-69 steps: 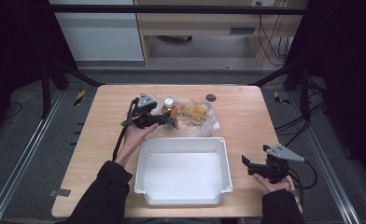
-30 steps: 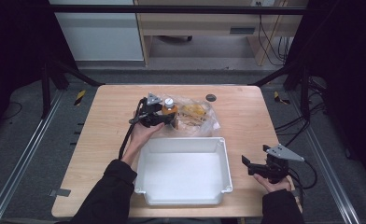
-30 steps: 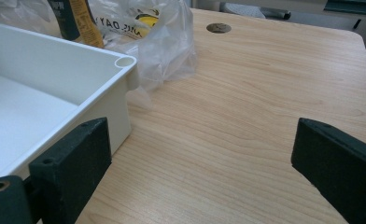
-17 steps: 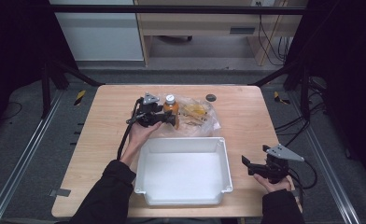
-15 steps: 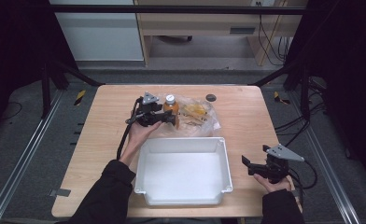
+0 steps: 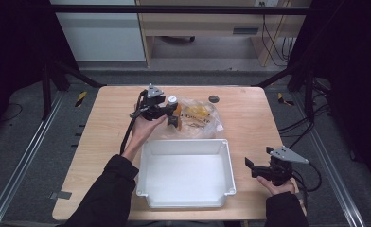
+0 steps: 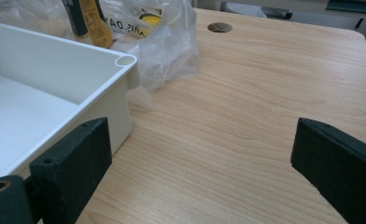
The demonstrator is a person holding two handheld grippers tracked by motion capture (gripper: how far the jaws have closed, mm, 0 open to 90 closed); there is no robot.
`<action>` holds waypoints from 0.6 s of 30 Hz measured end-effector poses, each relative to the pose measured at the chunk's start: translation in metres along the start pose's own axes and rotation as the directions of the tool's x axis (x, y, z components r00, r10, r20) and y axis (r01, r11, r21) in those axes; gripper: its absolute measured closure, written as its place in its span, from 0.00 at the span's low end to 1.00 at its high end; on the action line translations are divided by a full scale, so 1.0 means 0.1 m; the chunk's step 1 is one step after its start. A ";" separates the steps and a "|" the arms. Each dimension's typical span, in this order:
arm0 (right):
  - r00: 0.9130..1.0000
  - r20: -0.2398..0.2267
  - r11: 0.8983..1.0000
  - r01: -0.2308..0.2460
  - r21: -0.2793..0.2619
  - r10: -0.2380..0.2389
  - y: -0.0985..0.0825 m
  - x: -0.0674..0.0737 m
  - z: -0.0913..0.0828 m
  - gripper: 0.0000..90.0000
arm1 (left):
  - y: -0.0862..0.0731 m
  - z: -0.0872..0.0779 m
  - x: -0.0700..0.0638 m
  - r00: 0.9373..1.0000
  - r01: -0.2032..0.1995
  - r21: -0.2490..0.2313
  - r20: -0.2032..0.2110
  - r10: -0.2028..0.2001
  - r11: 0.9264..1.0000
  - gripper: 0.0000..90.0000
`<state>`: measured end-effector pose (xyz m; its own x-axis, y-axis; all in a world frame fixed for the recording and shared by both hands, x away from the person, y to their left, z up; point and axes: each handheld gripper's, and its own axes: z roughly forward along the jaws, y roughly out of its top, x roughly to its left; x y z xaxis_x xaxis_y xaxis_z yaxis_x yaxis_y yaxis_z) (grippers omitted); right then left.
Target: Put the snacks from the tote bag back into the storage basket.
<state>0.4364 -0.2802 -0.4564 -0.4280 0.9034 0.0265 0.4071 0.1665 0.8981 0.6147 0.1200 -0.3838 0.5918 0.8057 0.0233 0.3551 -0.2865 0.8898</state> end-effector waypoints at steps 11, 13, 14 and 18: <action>1.000 -0.001 1.000 -0.001 -0.001 0.001 0.00 0.00 0.00 0.06 | -0.04 0.13 0.05 1.000 0.029 -0.002 0.010 -0.029 1.000 0.47; 1.000 -0.001 1.000 0.001 0.001 -0.001 0.00 0.00 0.00 0.06 | -0.07 0.16 0.07 0.998 0.053 -0.004 0.043 -0.053 0.999 0.50; 1.000 -0.001 1.000 0.000 0.001 0.000 0.00 0.00 0.00 0.06 | -0.07 0.17 0.07 0.998 0.049 -0.009 0.044 -0.049 0.999 0.51; 1.000 -0.003 1.000 0.000 0.000 0.000 0.00 0.00 0.00 0.06 | -0.06 0.17 0.05 0.999 0.034 -0.031 0.039 -0.033 0.999 0.58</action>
<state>0.4363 -0.2800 -0.4564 -0.4301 0.9023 0.0277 0.4069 0.1664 0.8982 0.6283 0.1171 -0.3971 0.6075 0.7940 -0.0238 0.3527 -0.2428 0.9037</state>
